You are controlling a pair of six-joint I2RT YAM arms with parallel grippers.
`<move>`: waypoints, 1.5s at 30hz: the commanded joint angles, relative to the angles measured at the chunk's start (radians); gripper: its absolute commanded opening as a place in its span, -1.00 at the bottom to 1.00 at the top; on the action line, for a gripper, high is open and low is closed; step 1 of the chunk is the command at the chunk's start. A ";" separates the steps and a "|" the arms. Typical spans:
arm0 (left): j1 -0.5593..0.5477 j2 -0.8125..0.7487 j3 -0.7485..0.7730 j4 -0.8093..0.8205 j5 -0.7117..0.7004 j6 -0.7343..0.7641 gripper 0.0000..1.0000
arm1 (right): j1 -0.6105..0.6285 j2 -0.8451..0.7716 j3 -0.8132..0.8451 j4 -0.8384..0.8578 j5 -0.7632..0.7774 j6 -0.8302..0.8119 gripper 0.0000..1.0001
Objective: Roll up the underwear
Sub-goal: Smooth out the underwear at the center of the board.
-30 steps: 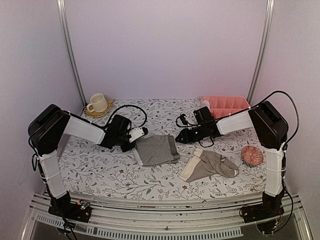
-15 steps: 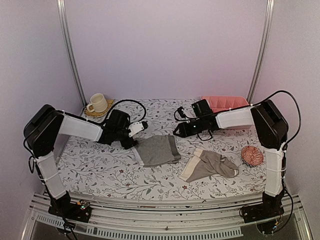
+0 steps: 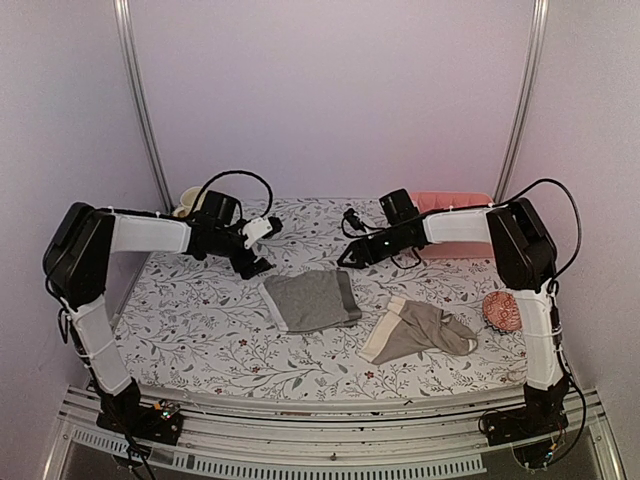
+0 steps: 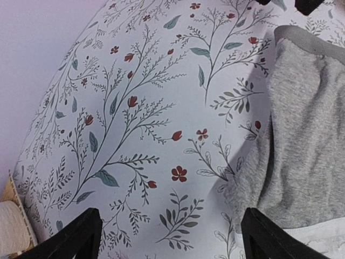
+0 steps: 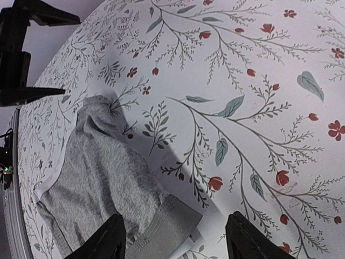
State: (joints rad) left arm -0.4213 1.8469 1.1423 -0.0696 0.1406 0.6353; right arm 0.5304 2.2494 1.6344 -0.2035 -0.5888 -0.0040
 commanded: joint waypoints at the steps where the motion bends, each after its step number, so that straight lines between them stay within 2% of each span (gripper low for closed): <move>1: 0.047 0.053 0.075 -0.140 0.213 -0.025 0.84 | -0.030 0.074 0.098 -0.134 -0.169 -0.114 0.31; 7: 0.072 0.151 0.159 -0.263 0.354 -0.011 0.82 | -0.031 0.146 0.155 -0.184 -0.189 -0.174 0.28; 15: 0.084 0.230 0.237 -0.353 0.419 -0.013 0.73 | -0.032 0.180 0.197 -0.240 -0.240 -0.232 0.17; 21: 0.087 0.248 0.241 -0.361 0.426 -0.012 0.48 | -0.032 0.194 0.211 -0.244 -0.253 -0.247 -0.11; 29: 0.089 0.254 0.246 -0.375 0.434 -0.010 0.32 | -0.032 0.205 0.219 -0.260 -0.259 -0.266 -0.18; 40: 0.094 0.270 0.249 -0.380 0.428 -0.010 -0.07 | -0.034 0.228 0.251 -0.264 -0.270 -0.261 -0.29; 45: 0.094 0.270 0.250 -0.380 0.426 -0.011 -0.16 | -0.038 0.233 0.262 -0.261 -0.279 -0.258 -0.34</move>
State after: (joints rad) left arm -0.3412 2.1040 1.3720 -0.4358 0.5545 0.6235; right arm 0.4973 2.4569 1.8599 -0.4580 -0.8402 -0.2550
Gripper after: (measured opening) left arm 0.432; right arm 0.356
